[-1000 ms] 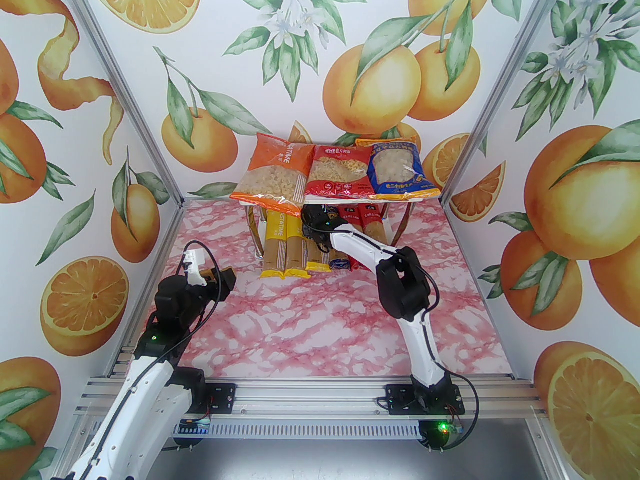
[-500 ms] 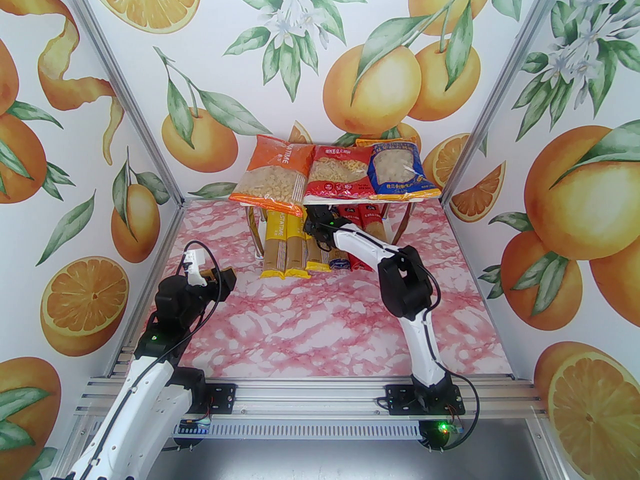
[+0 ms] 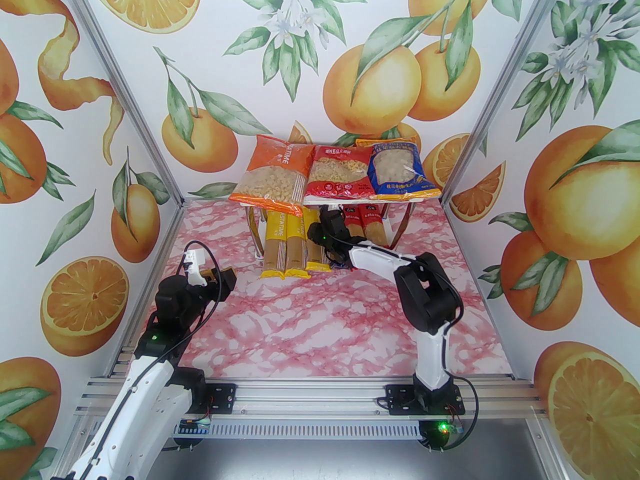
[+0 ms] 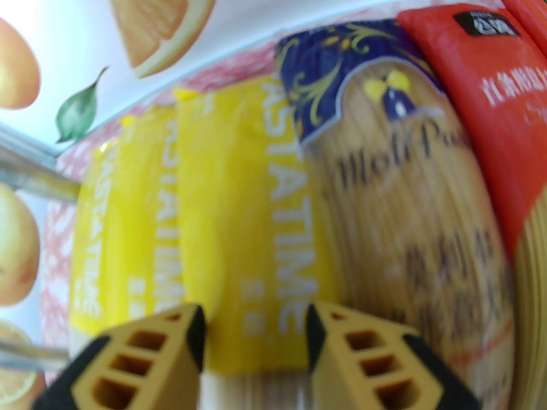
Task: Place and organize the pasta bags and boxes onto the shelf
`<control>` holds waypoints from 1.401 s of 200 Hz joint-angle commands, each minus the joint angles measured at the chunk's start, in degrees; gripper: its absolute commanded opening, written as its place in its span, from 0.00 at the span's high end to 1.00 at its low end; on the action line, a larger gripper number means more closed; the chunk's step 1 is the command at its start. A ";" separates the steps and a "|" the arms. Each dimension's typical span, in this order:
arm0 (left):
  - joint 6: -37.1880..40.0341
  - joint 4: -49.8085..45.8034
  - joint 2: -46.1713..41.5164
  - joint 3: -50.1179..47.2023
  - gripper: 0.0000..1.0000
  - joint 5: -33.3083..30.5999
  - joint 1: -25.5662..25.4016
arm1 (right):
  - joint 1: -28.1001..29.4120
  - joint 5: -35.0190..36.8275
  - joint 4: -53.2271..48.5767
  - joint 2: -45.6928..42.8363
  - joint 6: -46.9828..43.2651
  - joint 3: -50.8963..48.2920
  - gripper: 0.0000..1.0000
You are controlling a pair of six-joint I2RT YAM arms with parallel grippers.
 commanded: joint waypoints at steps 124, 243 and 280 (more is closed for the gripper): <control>0.70 -1.04 -0.63 1.66 0.36 -1.69 0.33 | 3.72 3.46 -3.88 -38.45 -6.80 -27.29 0.43; 0.45 2.50 7.74 4.82 0.16 -13.34 0.70 | -5.81 32.33 -28.82 -80.51 -16.28 -39.39 0.18; -0.08 12.52 11.74 3.24 0.10 -16.60 0.18 | -7.33 31.31 -25.09 -77.06 -16.76 -41.01 0.02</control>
